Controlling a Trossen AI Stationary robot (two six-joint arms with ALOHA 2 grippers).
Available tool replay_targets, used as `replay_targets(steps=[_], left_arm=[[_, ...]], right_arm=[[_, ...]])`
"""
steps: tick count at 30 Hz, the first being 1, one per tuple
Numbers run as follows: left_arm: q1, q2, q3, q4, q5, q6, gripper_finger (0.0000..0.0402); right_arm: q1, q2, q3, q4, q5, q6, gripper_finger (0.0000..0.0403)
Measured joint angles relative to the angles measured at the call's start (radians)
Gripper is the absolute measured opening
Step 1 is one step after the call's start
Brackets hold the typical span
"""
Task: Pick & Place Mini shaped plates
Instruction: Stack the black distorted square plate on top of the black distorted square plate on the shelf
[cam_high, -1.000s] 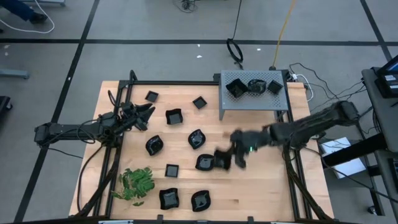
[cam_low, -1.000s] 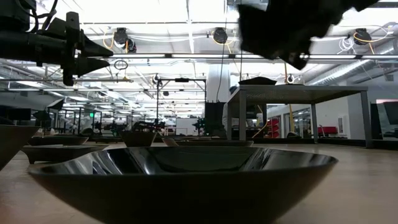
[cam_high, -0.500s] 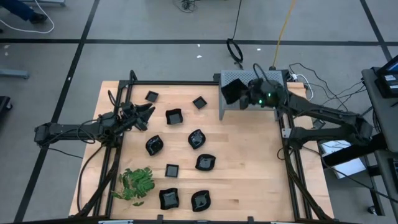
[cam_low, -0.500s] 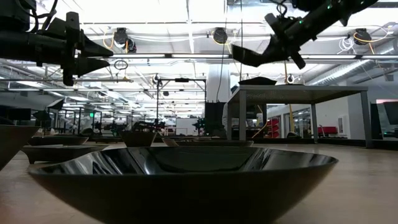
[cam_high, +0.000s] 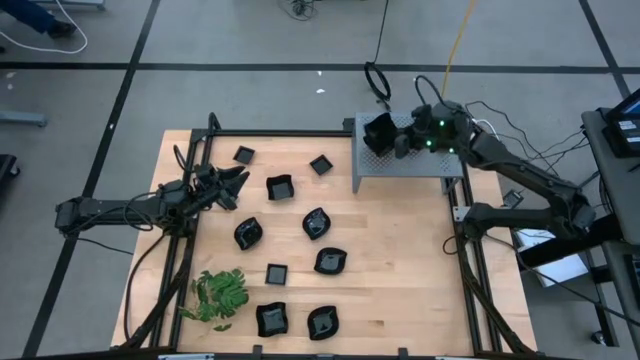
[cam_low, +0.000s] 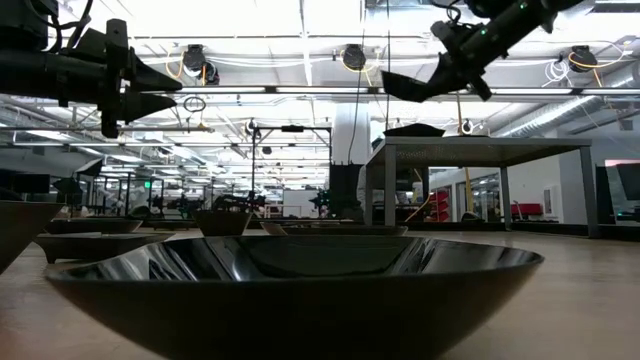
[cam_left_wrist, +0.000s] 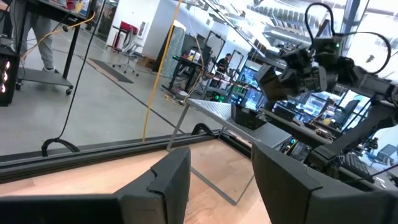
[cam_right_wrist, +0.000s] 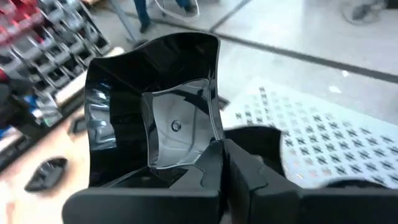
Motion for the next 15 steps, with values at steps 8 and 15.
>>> replay_targets(steps=[8,15], left_arm=[[0.000,0.000,0.000,0.000,0.000,0.000,0.0173],[0.000,0.000,0.000,0.000,0.000,0.000,0.0173]], right_arm=[[-0.017,0.046,0.029,-0.075,0.024,-0.015,0.0000],[-0.019,0.106,0.029,-0.086,0.052,-0.046,0.0000]])
